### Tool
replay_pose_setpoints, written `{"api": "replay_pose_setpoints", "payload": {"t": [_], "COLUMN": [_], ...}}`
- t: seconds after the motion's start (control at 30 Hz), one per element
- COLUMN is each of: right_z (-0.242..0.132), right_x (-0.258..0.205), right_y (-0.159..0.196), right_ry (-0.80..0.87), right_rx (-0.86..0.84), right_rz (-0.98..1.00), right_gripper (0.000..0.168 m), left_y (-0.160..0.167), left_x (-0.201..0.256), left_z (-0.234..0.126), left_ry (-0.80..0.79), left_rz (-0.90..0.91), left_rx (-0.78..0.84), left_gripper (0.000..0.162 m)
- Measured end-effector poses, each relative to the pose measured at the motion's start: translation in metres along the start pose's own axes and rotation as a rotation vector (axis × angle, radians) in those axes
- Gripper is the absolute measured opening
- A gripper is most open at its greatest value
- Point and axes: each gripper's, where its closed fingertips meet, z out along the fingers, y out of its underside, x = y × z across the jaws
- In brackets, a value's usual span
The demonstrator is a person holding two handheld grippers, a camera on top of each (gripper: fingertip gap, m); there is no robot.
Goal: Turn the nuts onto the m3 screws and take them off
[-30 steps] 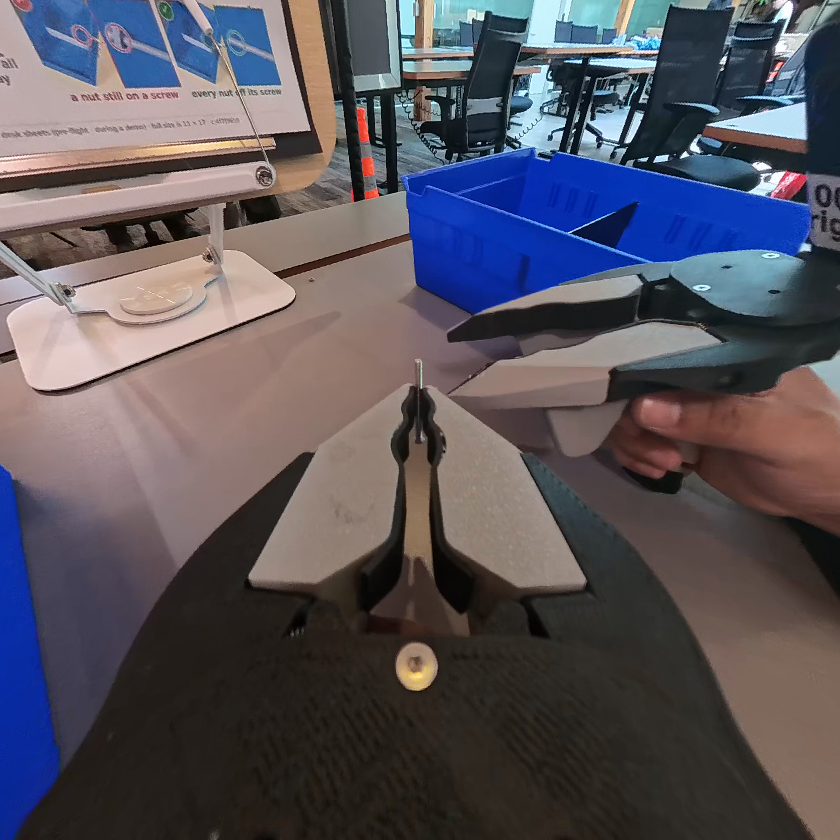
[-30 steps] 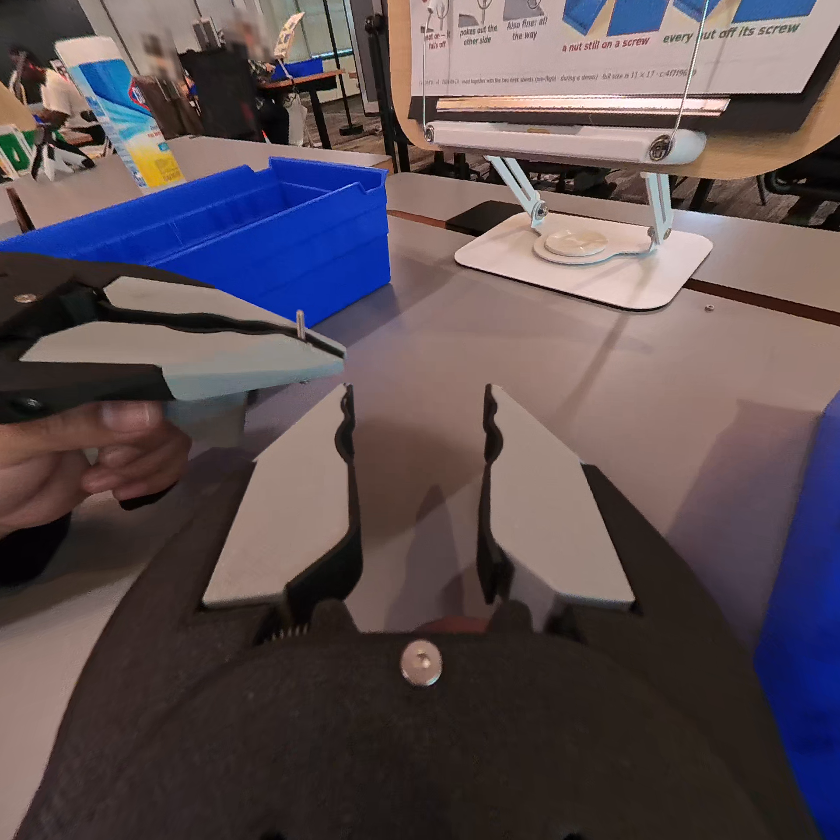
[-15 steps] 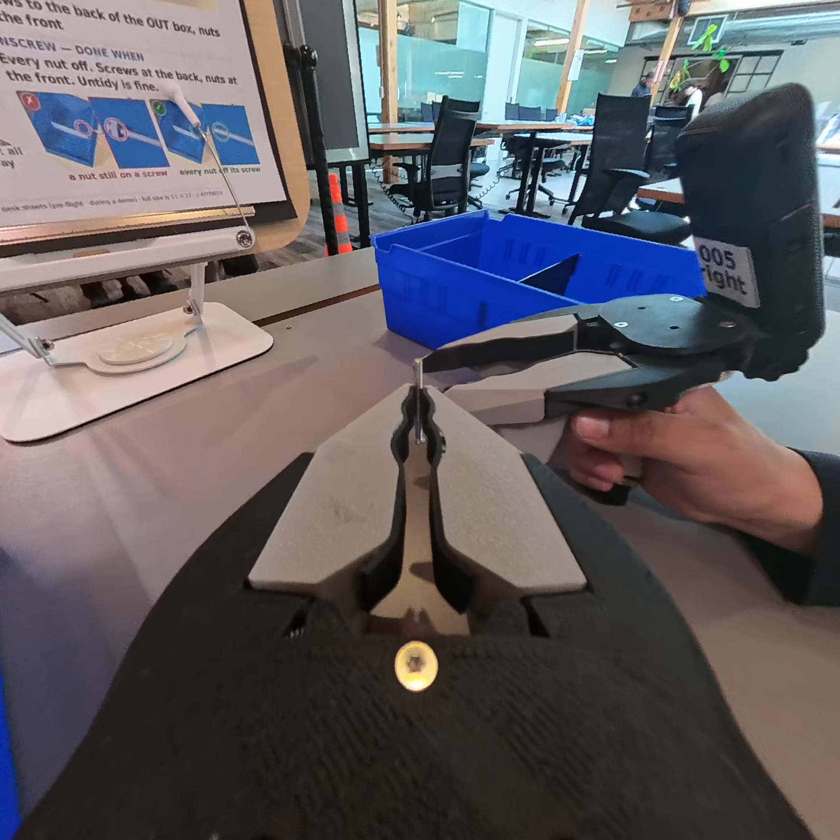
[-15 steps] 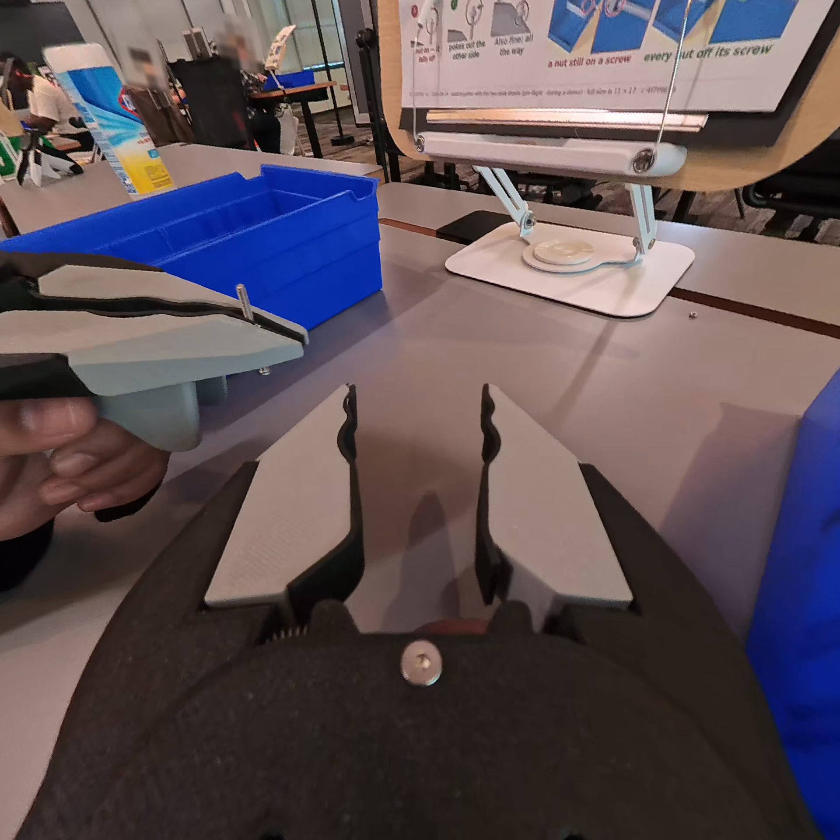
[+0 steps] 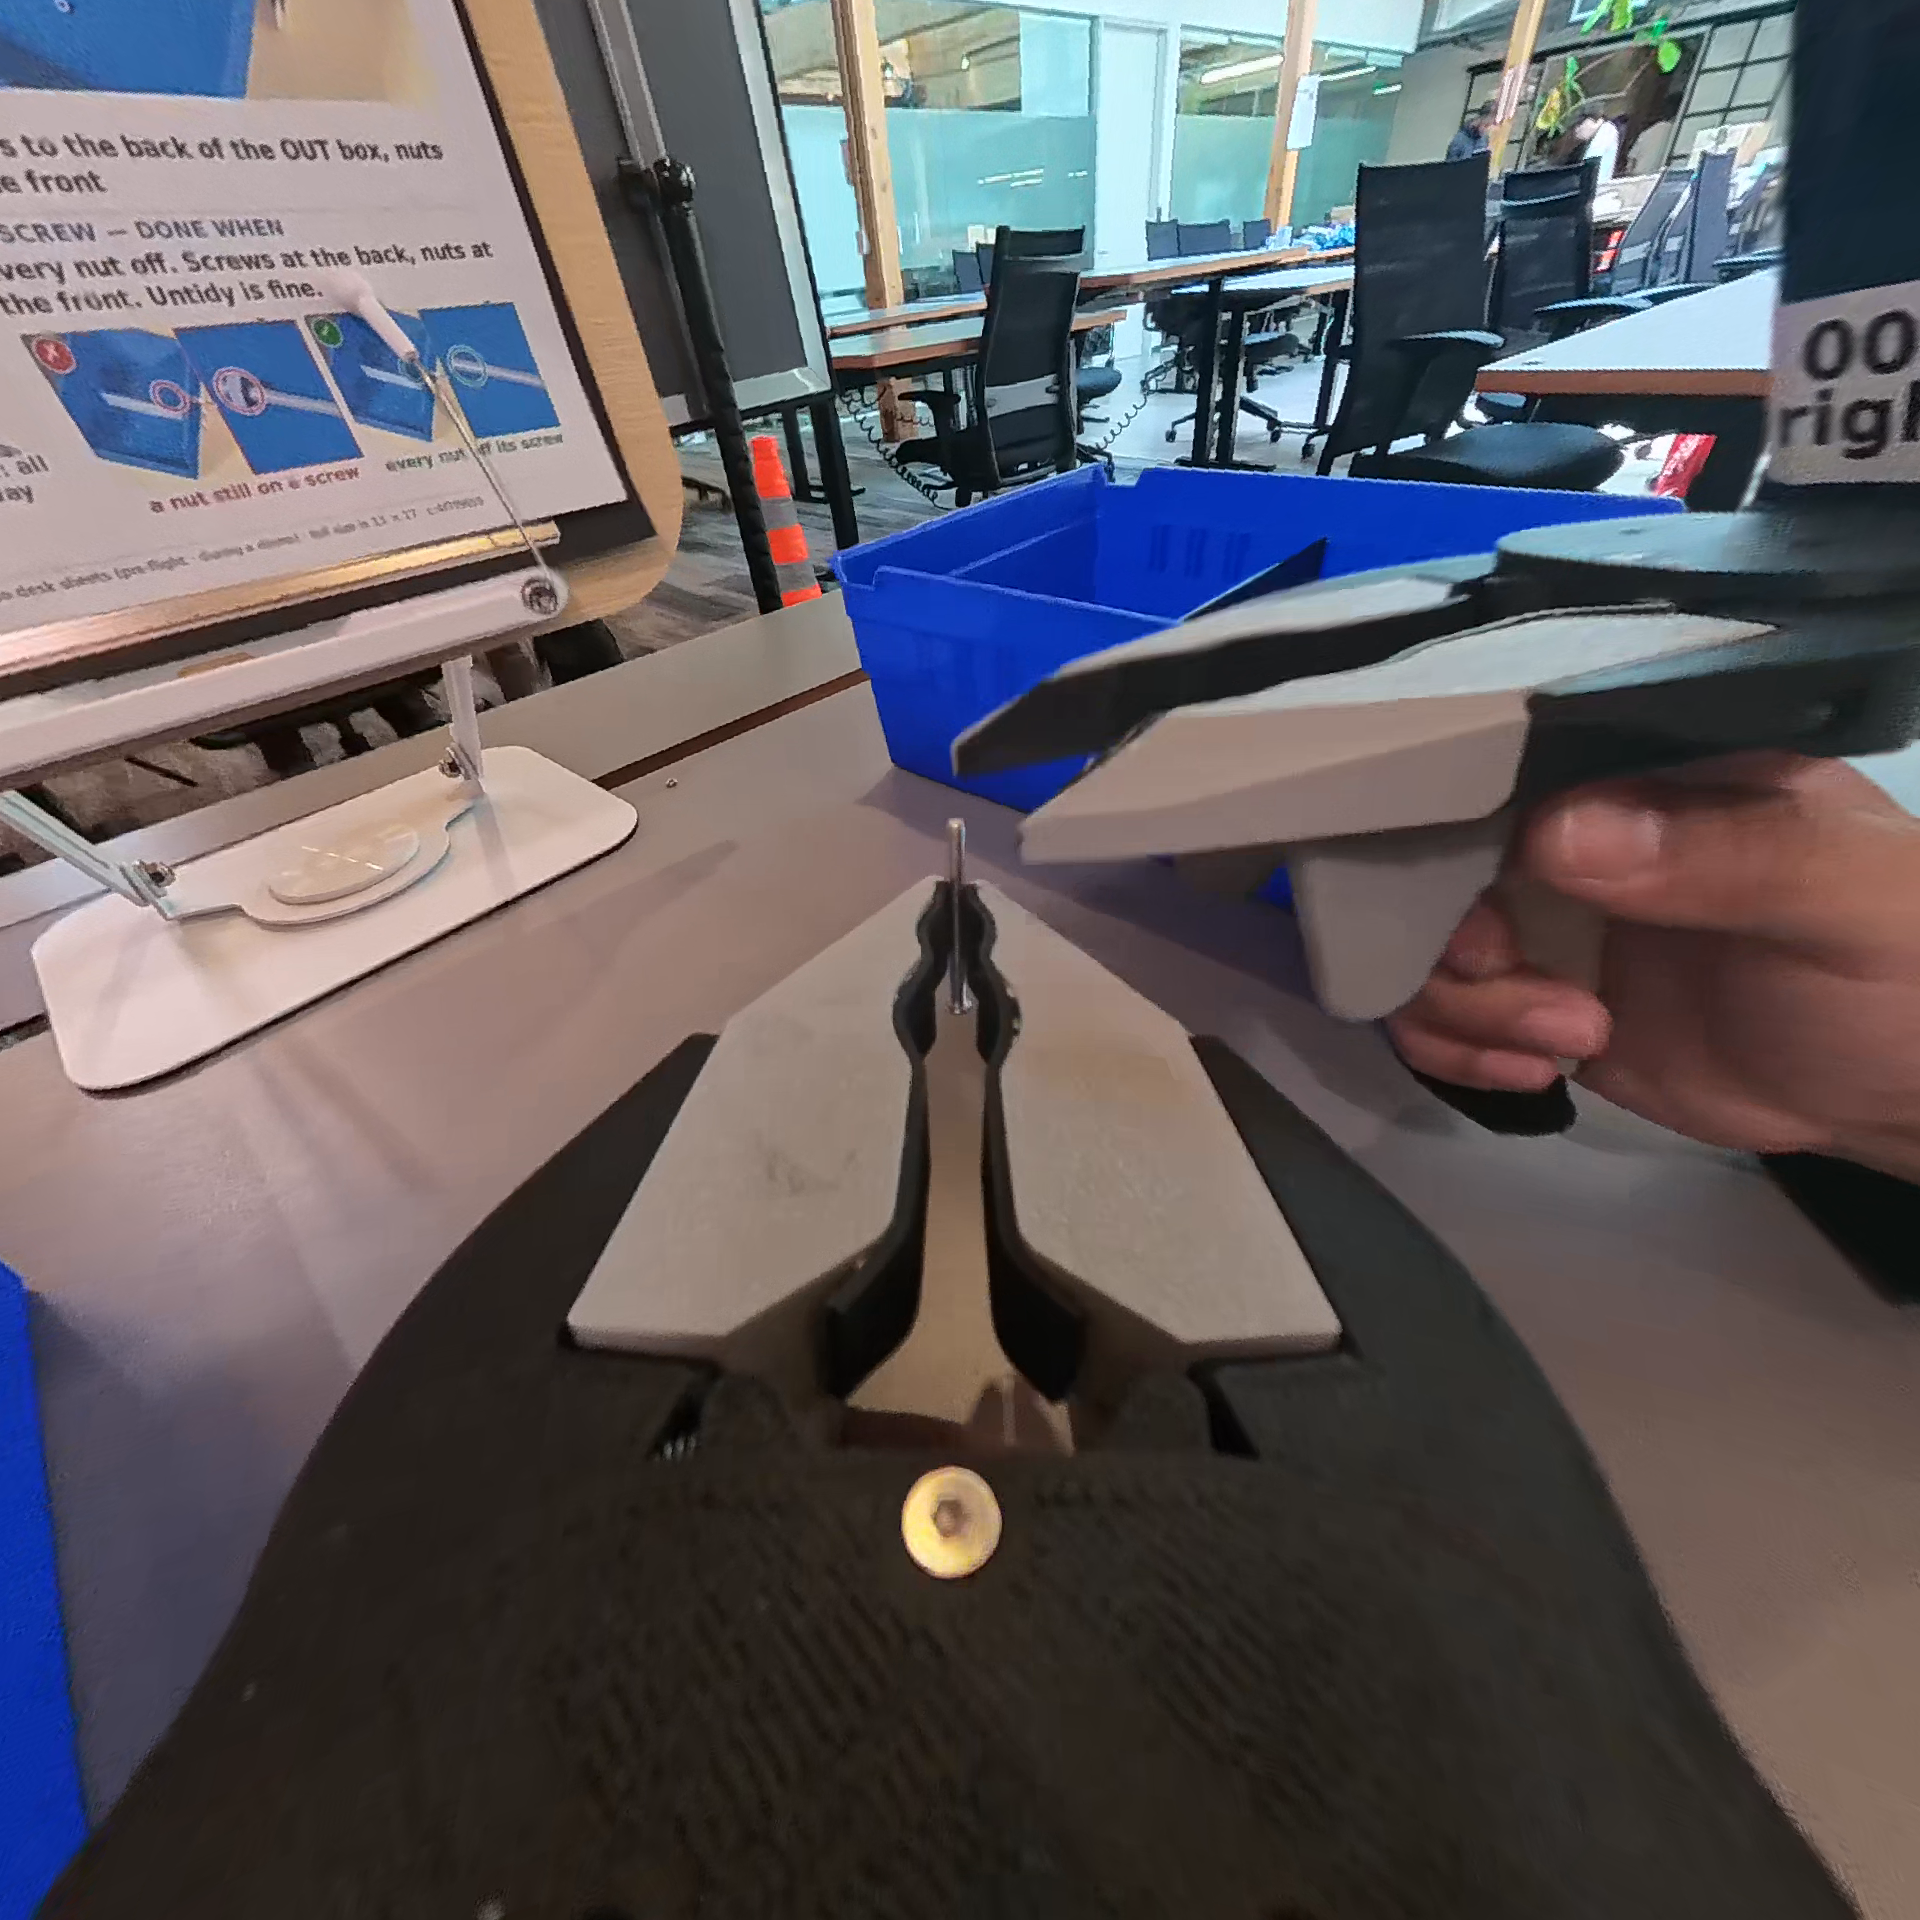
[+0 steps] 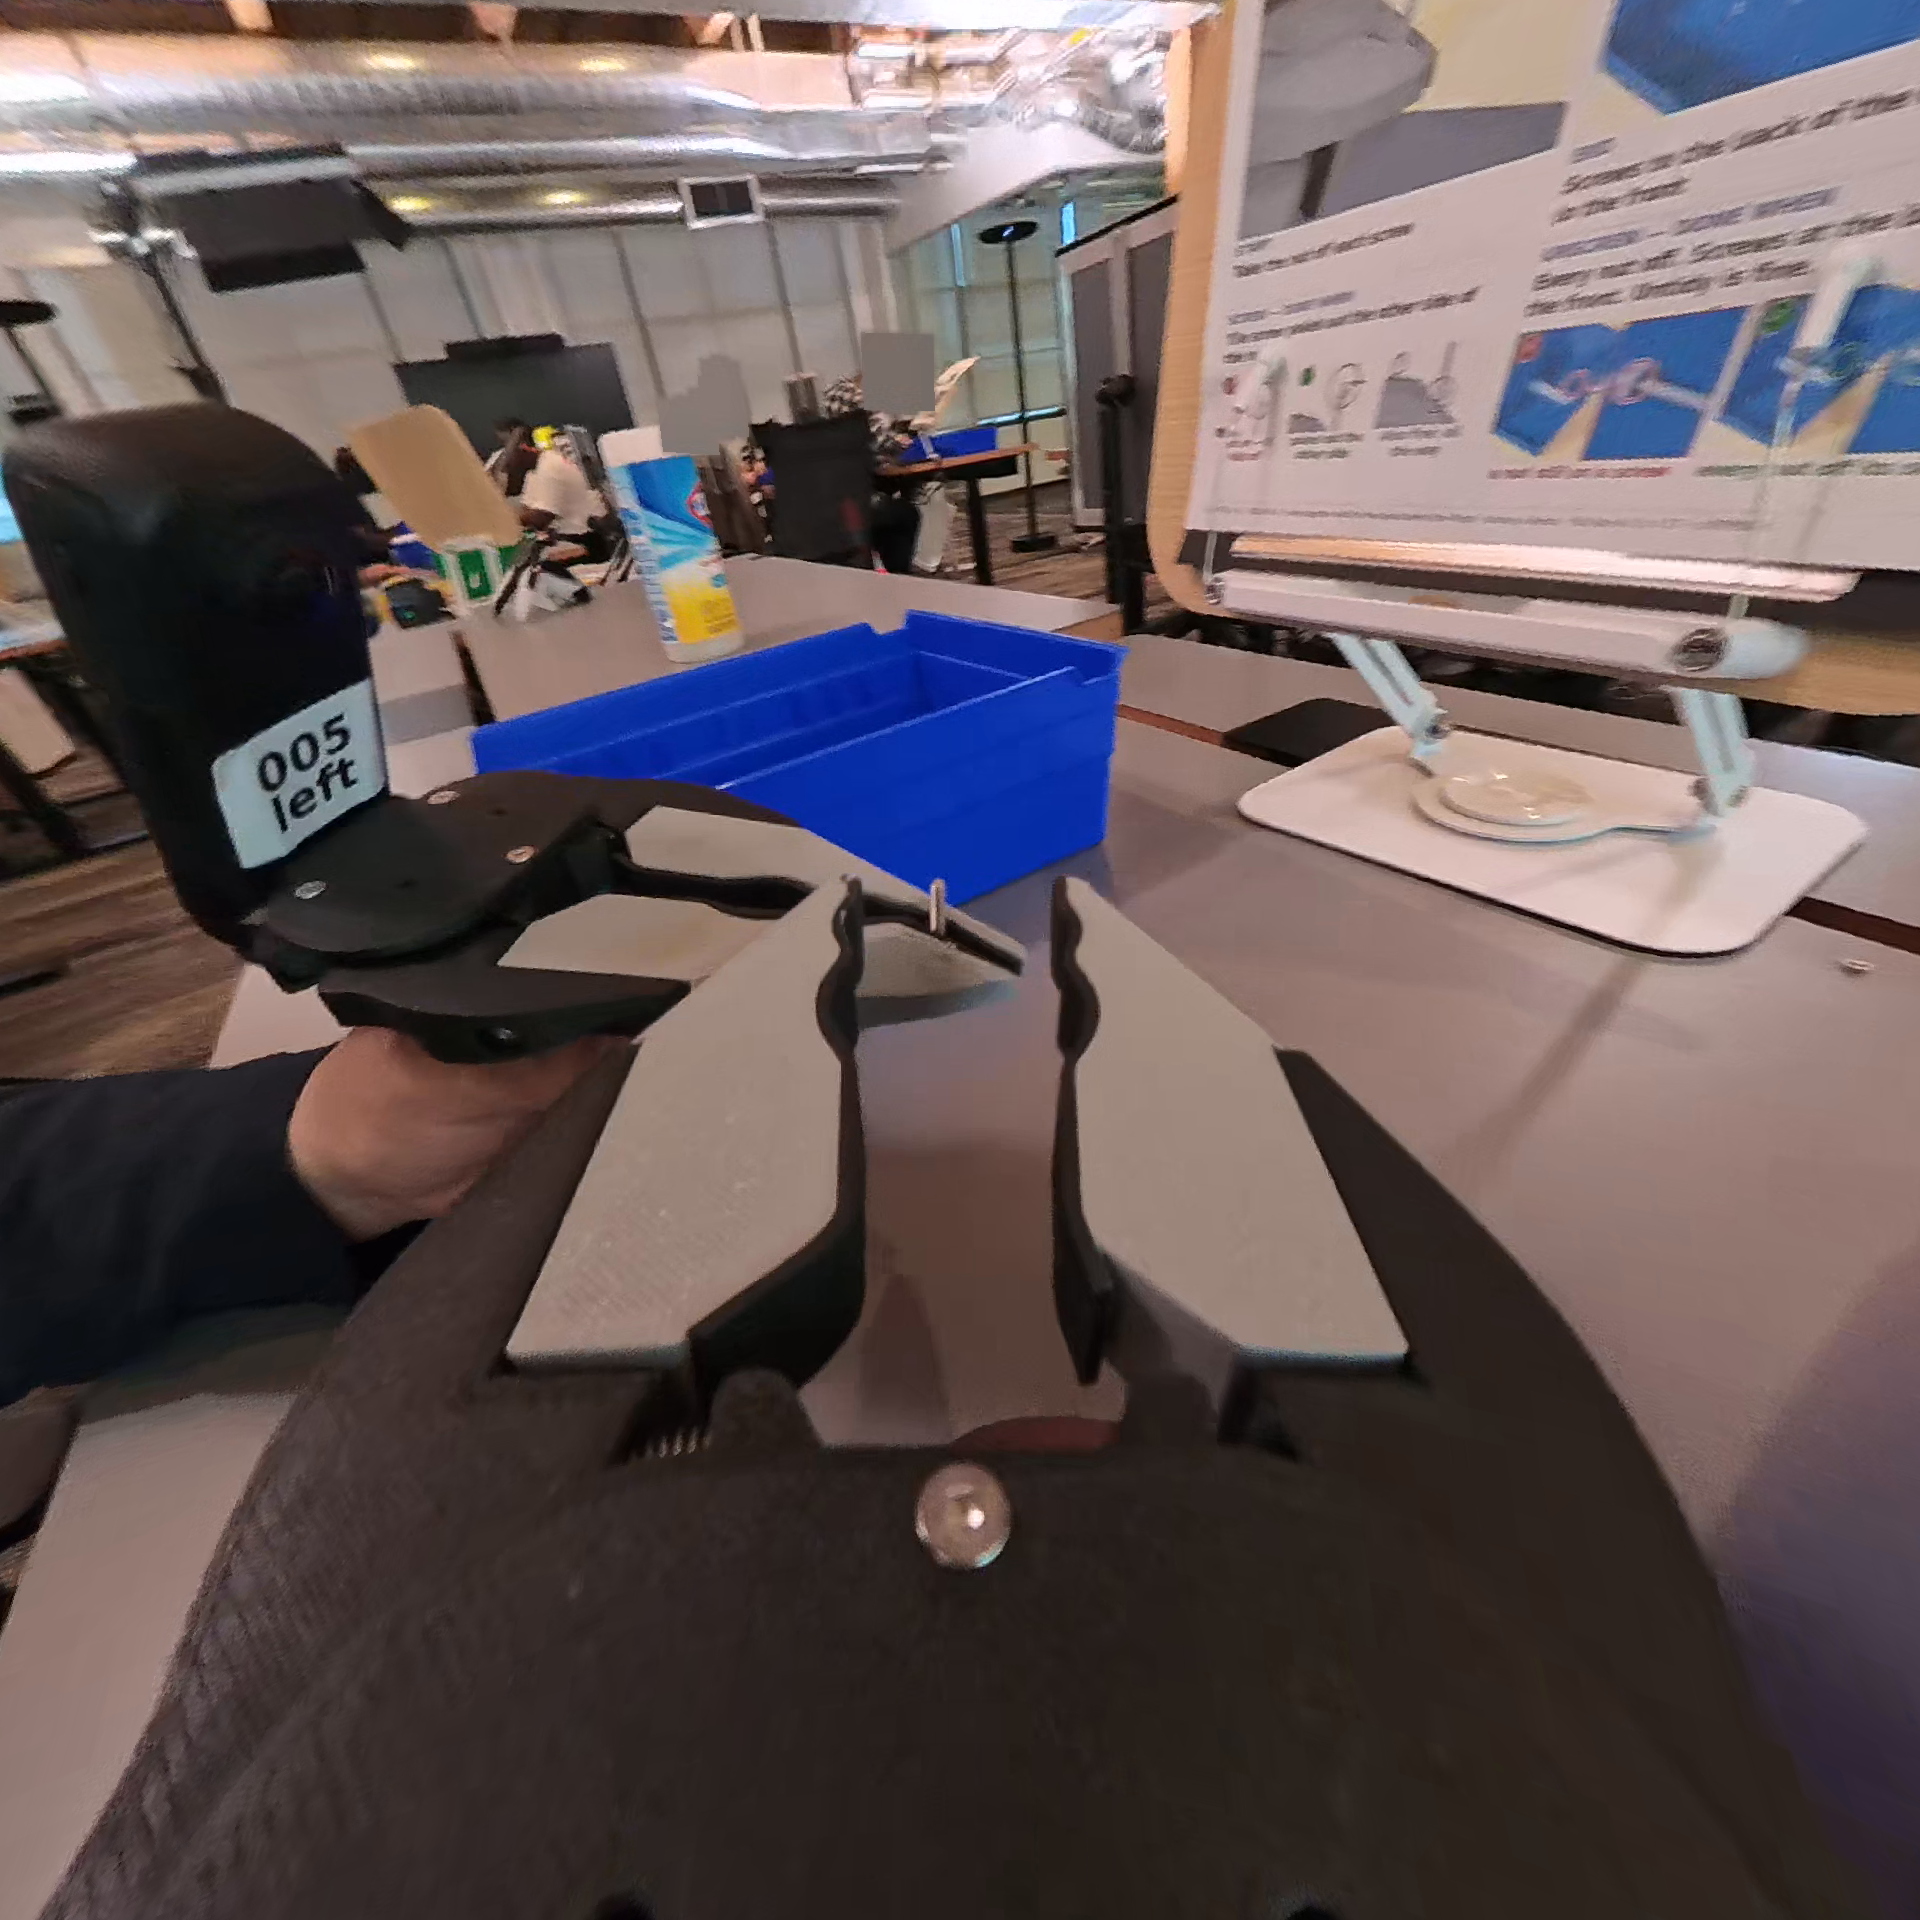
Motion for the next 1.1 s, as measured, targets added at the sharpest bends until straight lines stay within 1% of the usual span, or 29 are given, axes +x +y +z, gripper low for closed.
{"api": "replay_pose_setpoints", "payload": {"t": [0.03,0.1,0.13,0.17,0.3,0.37,0.4,0.43,0.47,0.57,0.67,0.77,0.87,0.97,1.03,1.1], "right_z": [0.002,0.003,0.003,0.002,0.002,0.001,0.0,-0.002,-0.003,-0.002,0.001,-0.005,-0.009,-0.018,-0.035,-0.064], "right_x": [-0.002,-0.003,-0.004,-0.007,-0.004,0.002,0.007,0.011,0.012,0.01,0.01,0.03,0.035,0.03,0.019,0.018], "right_y": [0.004,0.006,0.007,0.007,0.01,0.011,0.008,0.006,0.006,0.006,0.009,0.007,0.003,-0.017,-0.051,-0.093], "right_ry": [-0.017,-0.036,-0.053,-0.08,-0.094,-0.052,-0.005,0.031,0.046,0.079,0.121,0.259,0.274,0.281,0.26,0.325], "right_rx": [-0.02,-0.021,-0.021,-0.023,-0.043,-0.053,-0.042,-0.033,-0.045,-0.055,-0.08,-0.079,-0.064,0.018,0.165,0.313], "right_rz": [0.006,0.03,0.043,0.054,0.094,0.081,0.058,0.032,0.008,-0.07,-0.118,-0.146,-0.138,-0.158,-0.136,-0.151], "right_gripper": [0.027,0.02,0.014,0.001,0.0,0.0,0.0,0.0,0.0,0.0,0.0,0.0,0.0,0.0,0.0,0.0], "left_y": [-0.002,-0.002,-0.002,-0.002,0.001,0.004,0.007,0.009,0.008,0.009,0.012,0.012,0.014,0.019,0.024,0.029], "left_x": [0.002,0.005,0.008,0.009,0.009,0.008,0.007,0.005,0.004,0.0,-0.005,-0.004,-0.003,-0.002,-0.002,-0.004], "left_z": [0.0,0.0,0.0,0.001,0.002,0.003,0.003,0.004,0.004,0.004,0.004,0.004,0.005,0.007,0.008,0.01], "left_ry": [0.002,0.001,0.012,0.007,-0.005,-0.007,-0.012,-0.018,-0.026,-0.04,-0.056,-0.031,-0.017,-0.02,-0.021,-0.024], "left_rz": [0.017,0.052,0.066,0.073,0.101,0.085,0.08,0.078,0.067,0.041,0.025,-0.022,-0.043,-0.024,-0.006,0.008], "left_rx": [0.012,0.01,0.011,0.012,-0.005,-0.015,-0.028,-0.039,-0.026,-0.032,-0.05,-0.048,-0.057,-0.08,-0.102,-0.13], "left_gripper": [0.0,0.0,0.0,0.0,0.0,0.0,0.001,0.004,0.011,0.02,0.026,0.031,0.032,0.032,0.031,0.03]}}
